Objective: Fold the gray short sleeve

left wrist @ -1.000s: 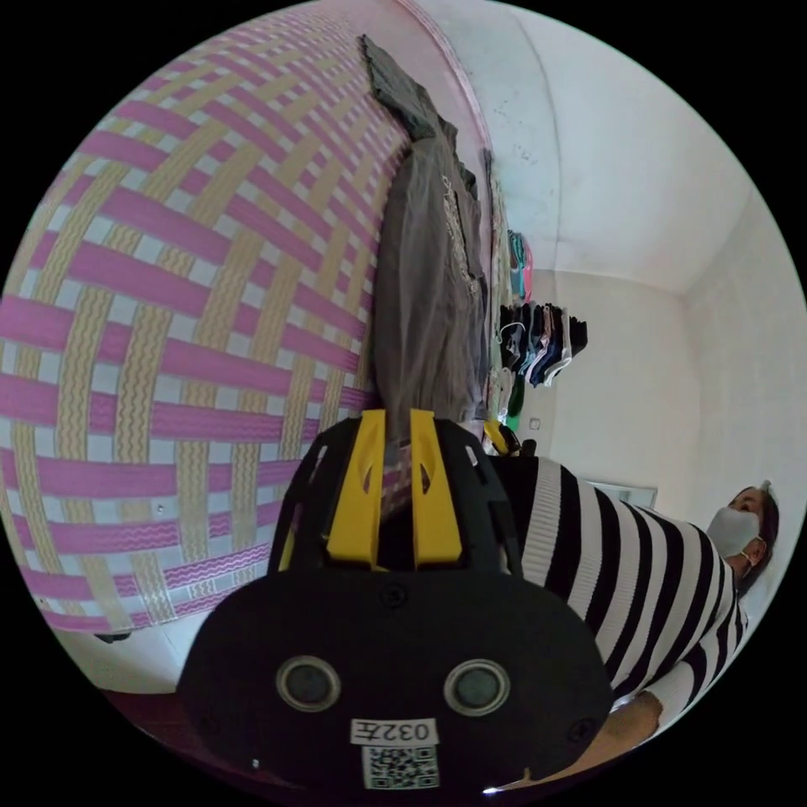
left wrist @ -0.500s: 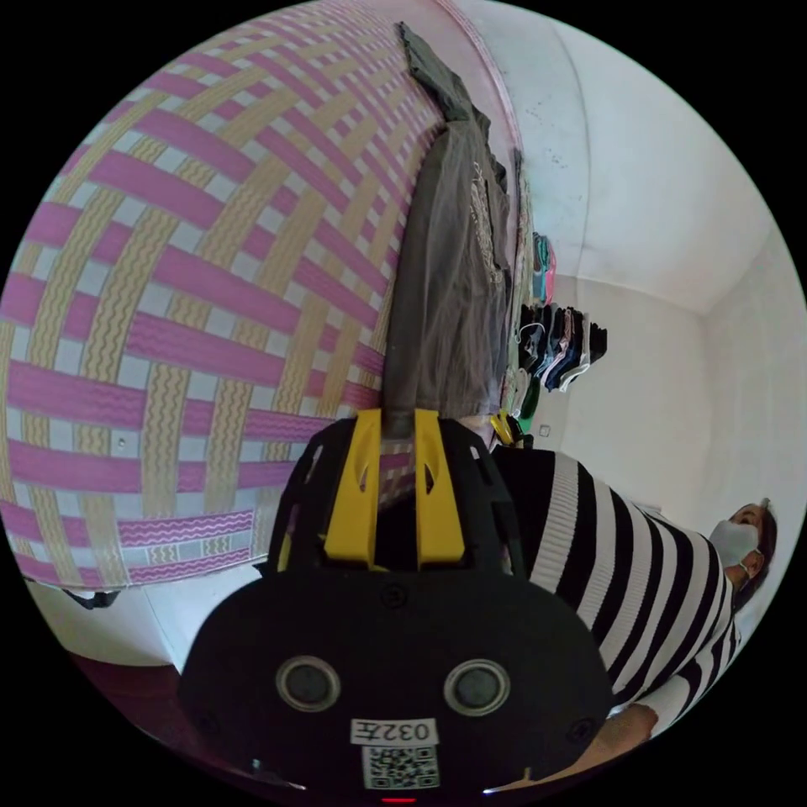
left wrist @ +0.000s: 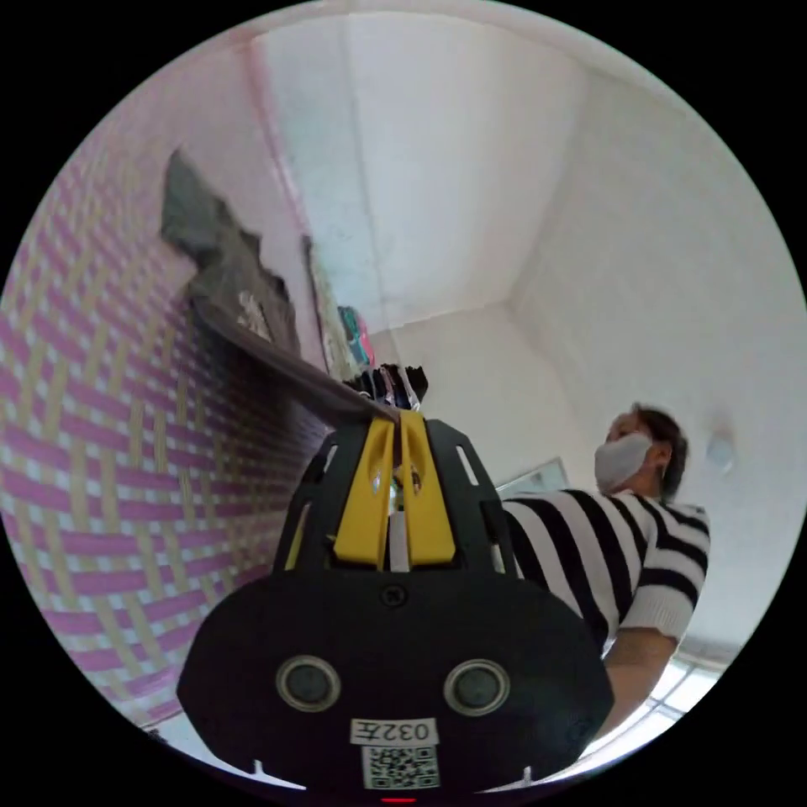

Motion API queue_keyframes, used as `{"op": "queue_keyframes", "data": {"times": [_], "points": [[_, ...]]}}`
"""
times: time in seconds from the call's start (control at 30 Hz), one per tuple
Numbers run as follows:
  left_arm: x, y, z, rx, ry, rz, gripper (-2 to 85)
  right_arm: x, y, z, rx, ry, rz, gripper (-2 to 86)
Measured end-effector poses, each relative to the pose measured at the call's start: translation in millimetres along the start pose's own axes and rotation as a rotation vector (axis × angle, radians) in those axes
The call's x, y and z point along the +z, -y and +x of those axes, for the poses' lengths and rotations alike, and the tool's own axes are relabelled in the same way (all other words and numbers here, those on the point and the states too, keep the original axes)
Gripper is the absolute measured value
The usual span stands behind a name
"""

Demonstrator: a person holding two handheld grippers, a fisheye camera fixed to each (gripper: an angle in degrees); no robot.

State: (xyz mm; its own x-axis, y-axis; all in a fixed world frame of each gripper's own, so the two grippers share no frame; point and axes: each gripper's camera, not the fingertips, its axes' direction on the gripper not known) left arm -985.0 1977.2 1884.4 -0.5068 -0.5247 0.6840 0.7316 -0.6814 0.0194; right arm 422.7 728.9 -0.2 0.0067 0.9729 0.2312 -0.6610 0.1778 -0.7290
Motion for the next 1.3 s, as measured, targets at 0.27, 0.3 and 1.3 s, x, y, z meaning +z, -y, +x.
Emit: {"op": "queue_keyframes", "data": {"times": [0.27, 0.3, 1.3], "points": [[-34, -67, -79, -0.405, 0.320, -0.309, -0.9, 67, -75, 26, 0.194, -0.403, -0.516, 2.8], [-40, -80, -88, -0.457, 0.336, -0.272, -0.9, 77, -89, 28, 0.211, -0.453, -0.564, 5.2], [-79, -222, -140, -0.606, 0.236, -0.074, 2.0, 96, -235, 45, 0.523, -0.035, -0.277, 6.2]]}}
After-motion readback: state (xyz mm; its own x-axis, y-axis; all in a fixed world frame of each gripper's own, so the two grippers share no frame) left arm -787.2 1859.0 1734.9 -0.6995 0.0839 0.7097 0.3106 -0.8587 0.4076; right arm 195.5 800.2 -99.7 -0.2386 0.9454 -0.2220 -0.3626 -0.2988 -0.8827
